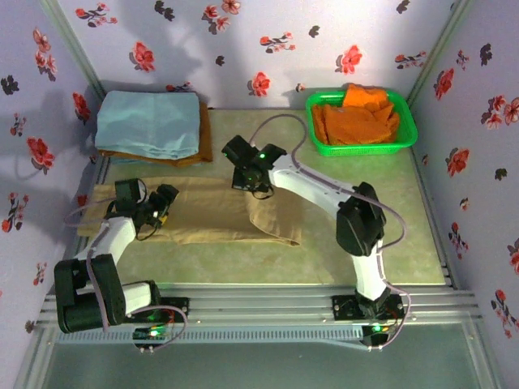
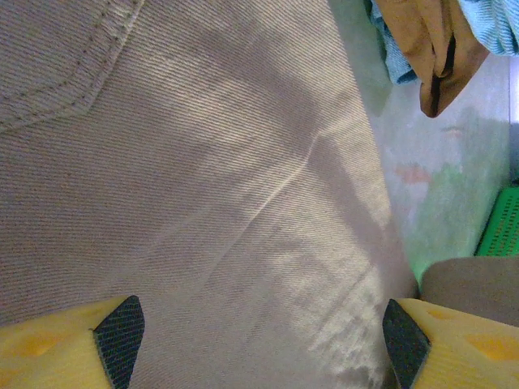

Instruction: Fold and stack the trousers

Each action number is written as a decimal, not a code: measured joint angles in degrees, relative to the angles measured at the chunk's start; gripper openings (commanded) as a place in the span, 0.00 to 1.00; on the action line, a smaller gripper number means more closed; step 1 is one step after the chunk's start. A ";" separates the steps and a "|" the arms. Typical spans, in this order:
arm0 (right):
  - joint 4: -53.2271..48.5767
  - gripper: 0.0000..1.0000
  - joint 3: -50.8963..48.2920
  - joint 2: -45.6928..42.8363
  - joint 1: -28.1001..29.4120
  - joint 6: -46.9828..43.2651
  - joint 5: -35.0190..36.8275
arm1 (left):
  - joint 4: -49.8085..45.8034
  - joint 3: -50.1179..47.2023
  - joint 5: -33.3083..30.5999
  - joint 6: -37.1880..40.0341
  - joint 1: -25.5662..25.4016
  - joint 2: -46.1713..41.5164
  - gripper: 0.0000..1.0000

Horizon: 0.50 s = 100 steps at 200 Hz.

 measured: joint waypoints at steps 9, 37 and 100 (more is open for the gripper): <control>-0.02 0.00 1.51 1.49 0.72 0.50 -0.02 | 0.07 0.00 0.15 0.00 0.00 0.00 0.81; -0.42 0.00 5.70 5.70 2.67 1.49 -0.26 | 0.59 0.00 0.68 -0.02 0.00 0.00 0.81; -0.74 0.55 12.85 13.16 4.07 3.80 -3.34 | 0.66 0.00 1.29 -0.04 0.11 -0.02 0.89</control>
